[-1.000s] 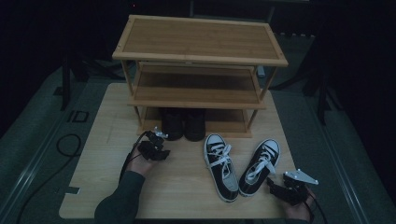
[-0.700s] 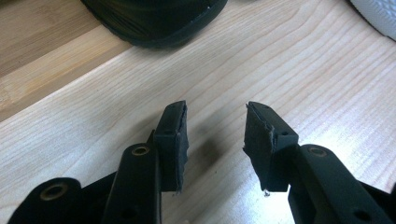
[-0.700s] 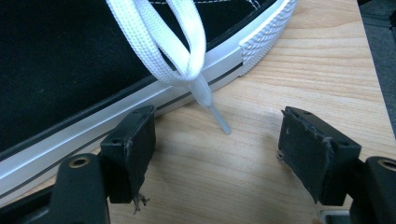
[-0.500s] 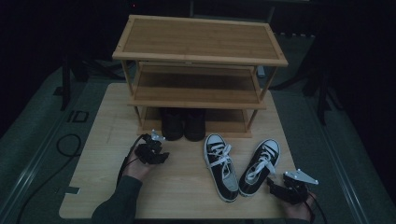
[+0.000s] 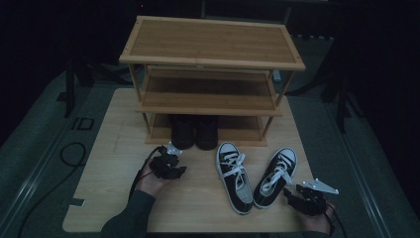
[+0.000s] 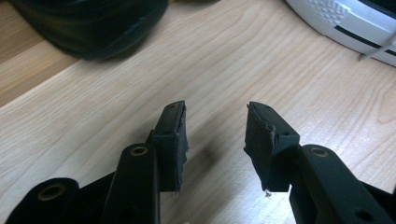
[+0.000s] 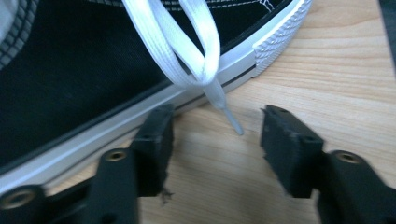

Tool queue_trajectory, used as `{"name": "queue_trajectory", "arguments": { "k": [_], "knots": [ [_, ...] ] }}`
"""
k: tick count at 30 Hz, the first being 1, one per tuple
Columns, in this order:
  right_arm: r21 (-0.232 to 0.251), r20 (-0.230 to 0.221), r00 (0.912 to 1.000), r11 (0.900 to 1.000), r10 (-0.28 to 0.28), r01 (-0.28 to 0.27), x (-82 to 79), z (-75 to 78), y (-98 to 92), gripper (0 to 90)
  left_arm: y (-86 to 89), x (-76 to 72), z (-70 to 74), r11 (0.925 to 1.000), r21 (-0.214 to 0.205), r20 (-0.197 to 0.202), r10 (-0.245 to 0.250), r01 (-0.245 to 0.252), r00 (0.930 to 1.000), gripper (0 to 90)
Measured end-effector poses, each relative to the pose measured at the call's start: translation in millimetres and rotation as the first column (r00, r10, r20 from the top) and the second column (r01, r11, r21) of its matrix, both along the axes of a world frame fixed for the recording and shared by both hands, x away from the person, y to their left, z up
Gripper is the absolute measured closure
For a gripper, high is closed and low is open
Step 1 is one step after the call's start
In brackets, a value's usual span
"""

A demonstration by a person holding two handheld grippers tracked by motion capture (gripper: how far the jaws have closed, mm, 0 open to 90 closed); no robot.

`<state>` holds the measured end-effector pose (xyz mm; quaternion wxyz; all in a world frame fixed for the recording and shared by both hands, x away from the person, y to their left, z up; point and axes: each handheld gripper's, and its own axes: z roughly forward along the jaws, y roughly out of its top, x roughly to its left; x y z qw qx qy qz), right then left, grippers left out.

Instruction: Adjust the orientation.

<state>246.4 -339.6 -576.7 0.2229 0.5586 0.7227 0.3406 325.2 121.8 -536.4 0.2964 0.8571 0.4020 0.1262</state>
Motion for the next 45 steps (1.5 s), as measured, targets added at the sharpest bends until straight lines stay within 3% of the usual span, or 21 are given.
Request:
{"name": "queue_trajectory", "arguments": {
  "k": [3, 10, 19, 31, 42, 45],
  "knots": [
    [0.016, -0.016, 0.9999, 0.9999, 0.000, 0.000, 0.6, 2.0, -2.3, 53.1, -5.5, -2.2, -0.4, 0.9999, 0.004, 0.001, -0.017, 0.017, 0.9999, 58.6],
    [-0.009, 0.002, 0.9995, 0.9995, -0.030, 0.030, 7.6, 13.1, -9.9, 77.7, -10.0, -4.3, -1.4, 0.9996, 0.005, 0.004, -0.028, 0.028, 0.9996, 58.6],
    [-0.027, -0.019, 0.9969, 0.9967, -0.076, 0.076, 26.3, 15.4, -22.4, 88.4, -12.5, -4.7, -3.0, 0.9996, 0.005, 0.008, -0.028, 0.028, 0.9996, 58.7],
    [-0.059, -0.051, 0.9939, 0.9937, -0.098, 0.095, 43.8, 10.7, -26.5, 89.6, -18.4, -7.3, -4.7, 0.9990, 0.005, 0.007, -0.044, 0.044, 0.9990, 58.7],
    [-0.049, -0.062, 0.9958, 0.9967, -0.067, 0.064, 59.4, 8.8, -22.7, 89.8, -20.3, -6.5, -6.5, 0.9987, 0.009, 0.000, -0.050, 0.050, 0.9987, 58.6],
    [-0.070, -0.066, 0.9955, 0.9955, -0.068, 0.063, 63.8, 10.1, -19.7, 90.0, -20.2, -5.7, -7.5, 0.9986, 0.013, -0.005, -0.051, 0.051, 0.9987, 58.6]
  ]
}}
